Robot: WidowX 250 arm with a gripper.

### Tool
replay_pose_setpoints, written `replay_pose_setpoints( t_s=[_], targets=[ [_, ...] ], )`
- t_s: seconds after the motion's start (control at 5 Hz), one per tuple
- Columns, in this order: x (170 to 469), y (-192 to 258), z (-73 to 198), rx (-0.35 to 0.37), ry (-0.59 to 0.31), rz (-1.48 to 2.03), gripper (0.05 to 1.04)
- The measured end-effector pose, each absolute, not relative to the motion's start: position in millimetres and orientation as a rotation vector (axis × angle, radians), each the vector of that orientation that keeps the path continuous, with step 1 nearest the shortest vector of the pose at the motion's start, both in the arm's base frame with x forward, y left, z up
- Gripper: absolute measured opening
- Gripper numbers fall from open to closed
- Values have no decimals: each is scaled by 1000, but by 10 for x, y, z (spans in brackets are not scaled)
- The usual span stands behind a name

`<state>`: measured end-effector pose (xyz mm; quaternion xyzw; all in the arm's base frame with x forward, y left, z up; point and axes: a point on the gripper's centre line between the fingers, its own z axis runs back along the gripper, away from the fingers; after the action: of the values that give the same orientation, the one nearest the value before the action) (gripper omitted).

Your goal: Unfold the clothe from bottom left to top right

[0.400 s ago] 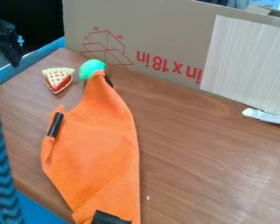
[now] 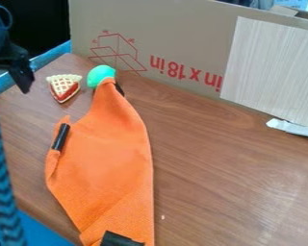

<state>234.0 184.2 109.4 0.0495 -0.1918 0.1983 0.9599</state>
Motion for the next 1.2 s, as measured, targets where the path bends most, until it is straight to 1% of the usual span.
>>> replay_pose_setpoints(
  t_s=[0.2,0.4,0.6,1.0,1.2],
  targets=[
    [2307,1678,1013,117,-397,396,1000],
    [2250,1503,963,108,-396,393,1000],
    [2228,1364,875,134,-429,368,1000],
    [2288,1399,601,198,-420,377,1000],
    [2352,1494,420,220,-378,406,1000]
  ],
)
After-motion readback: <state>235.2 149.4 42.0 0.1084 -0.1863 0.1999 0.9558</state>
